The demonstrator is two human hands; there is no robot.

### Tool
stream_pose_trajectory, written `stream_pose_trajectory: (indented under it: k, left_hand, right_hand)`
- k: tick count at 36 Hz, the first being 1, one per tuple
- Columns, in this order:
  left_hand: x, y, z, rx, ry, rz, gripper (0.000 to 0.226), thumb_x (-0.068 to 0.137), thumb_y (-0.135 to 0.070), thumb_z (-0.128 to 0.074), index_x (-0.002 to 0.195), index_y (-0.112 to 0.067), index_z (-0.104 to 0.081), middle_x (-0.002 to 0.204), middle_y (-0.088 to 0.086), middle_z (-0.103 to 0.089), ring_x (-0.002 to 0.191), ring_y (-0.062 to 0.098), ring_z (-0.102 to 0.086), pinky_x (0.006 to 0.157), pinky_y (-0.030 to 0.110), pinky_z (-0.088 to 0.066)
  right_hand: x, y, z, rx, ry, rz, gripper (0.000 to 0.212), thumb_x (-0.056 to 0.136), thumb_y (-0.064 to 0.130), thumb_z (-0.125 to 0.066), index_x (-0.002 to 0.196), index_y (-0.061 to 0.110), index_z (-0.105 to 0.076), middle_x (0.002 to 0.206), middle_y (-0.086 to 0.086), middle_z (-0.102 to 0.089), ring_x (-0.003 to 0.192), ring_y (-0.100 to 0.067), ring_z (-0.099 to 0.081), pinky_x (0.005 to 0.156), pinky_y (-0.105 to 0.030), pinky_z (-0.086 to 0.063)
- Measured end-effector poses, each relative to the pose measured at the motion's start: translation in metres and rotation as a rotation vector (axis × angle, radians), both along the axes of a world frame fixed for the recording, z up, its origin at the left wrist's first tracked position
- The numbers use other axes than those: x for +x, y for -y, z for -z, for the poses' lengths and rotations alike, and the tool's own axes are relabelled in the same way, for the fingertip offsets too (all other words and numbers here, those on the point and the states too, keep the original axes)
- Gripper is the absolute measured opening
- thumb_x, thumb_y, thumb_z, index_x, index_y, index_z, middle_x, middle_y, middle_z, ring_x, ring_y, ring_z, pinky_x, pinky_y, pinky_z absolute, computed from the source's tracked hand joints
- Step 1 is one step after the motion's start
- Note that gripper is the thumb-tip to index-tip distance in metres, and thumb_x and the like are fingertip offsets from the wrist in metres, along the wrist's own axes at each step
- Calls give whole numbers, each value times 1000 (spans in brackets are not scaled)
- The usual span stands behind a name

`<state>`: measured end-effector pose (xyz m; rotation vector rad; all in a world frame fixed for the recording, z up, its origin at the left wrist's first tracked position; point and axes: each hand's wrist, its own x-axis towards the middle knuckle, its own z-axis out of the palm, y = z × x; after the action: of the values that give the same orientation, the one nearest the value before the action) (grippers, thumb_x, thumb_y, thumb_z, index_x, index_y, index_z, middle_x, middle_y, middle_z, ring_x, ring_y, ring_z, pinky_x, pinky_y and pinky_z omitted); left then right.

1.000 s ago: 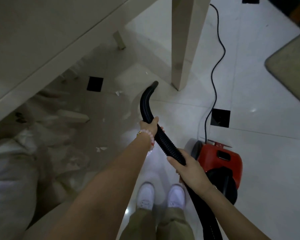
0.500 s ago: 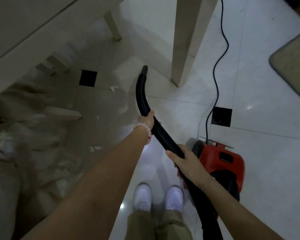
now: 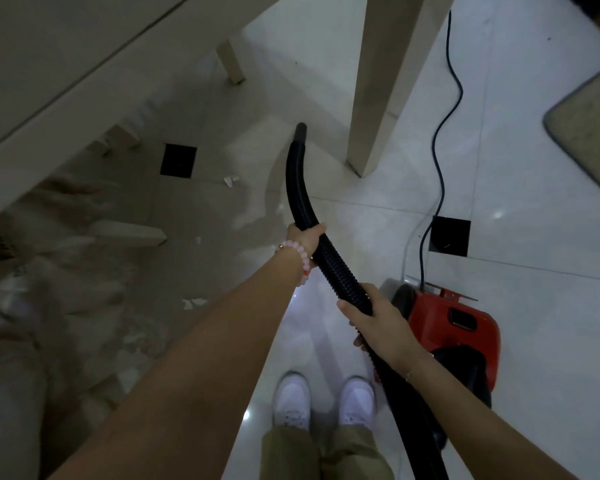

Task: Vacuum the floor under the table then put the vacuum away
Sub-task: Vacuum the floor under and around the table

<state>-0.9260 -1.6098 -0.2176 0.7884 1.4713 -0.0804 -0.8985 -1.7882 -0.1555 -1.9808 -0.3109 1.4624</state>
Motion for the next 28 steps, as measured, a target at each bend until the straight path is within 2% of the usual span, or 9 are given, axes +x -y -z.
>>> stream_pose_trajectory:
  k: [3, 9, 11, 15, 17, 21, 24, 26, 28]
  left_hand:
    - [-3, 7, 0, -3, -3, 45, 53, 85, -24, -66, 130, -3, -47, 124, 23, -59, 117, 37, -59, 95, 53, -52]
    - [-21, 30, -3, -53, -7, 16, 55, 86, -21, -62, 134, -4, -42, 126, 22, -56, 110, 34, -60, 94, 53, -52]
    - [-28, 37, -5, -83, -12, 0, 55, 86, -21, -61, 134, -4, -40, 128, 24, -55, 101, 31, -59, 94, 52, -53]
    - [-37, 49, -14, -134, -18, -15, 49, 87, -17, -58, 130, -6, -38, 118, 22, -57, 97, 30, -59, 95, 50, -52]
    - [-42, 55, -19, -152, -22, -25, 47, 86, -16, -58, 129, -6, -39, 113, 20, -58, 97, 32, -61, 94, 51, -53]
    - [-56, 68, -33, -208, 17, -89, 27, 90, -9, -54, 112, -9, -39, 86, 15, -55, 71, 25, -60, 70, 39, -56]
    - [-68, 79, -42, -237, 37, -130, 13, 89, -6, -53, 100, -6, -45, 81, 12, -53, 65, 21, -60, 59, 31, -55]
    - [-74, 86, -46, -247, 50, -160, 5, 90, -4, -53, 88, -5, -48, 78, 10, -53, 62, 20, -58, 56, 29, -53]
    - [-82, 92, -50, -250, 55, -185, 5, 90, -3, -53, 90, -4, -48, 76, 10, -54, 61, 20, -57, 59, 31, -52]
  right_hand:
    - [-6, 6, -5, -5, 0, 11, 31, 90, 37, -57, 119, 28, -50, 79, 0, -60, 59, -16, -58, 52, -25, -49]
    - [-16, 25, -20, -30, 13, -38, 35, 90, 37, -58, 122, 27, -51, 86, -3, -65, 69, -14, -60, 49, -12, -45]
    - [-20, 33, -25, -29, 2, -45, 34, 89, 38, -59, 121, 27, -52, 88, -3, -66, 71, -13, -61, 53, -15, -48]
    - [-32, 49, -31, -44, 7, -48, 33, 88, 39, -62, 119, 30, -54, 87, -2, -68, 71, -16, -65, 64, -33, -58]
    - [-38, 56, -35, -68, 34, -75, 37, 87, 40, -62, 122, 32, -52, 94, 0, -69, 78, -16, -68, 71, -32, -58]
    - [-50, 70, -44, -89, 45, -102, 34, 87, 43, -61, 117, 40, -47, 95, 7, -68, 77, -9, -67, 69, -31, -58]
    - [-58, 79, -49, -101, 66, -117, 32, 85, 45, -63, 113, 44, -47, 87, 6, -67, 73, -11, -66, 71, -37, -58]
    - [-63, 84, -53, -107, 64, -129, 31, 84, 46, -63, 110, 45, -45, 86, 6, -67, 72, -10, -65, 70, -35, -57]
    - [-67, 88, -58, -105, 62, -147, 32, 85, 46, -63, 111, 44, -45, 87, 8, -66, 67, -7, -62, 67, -32, -56]
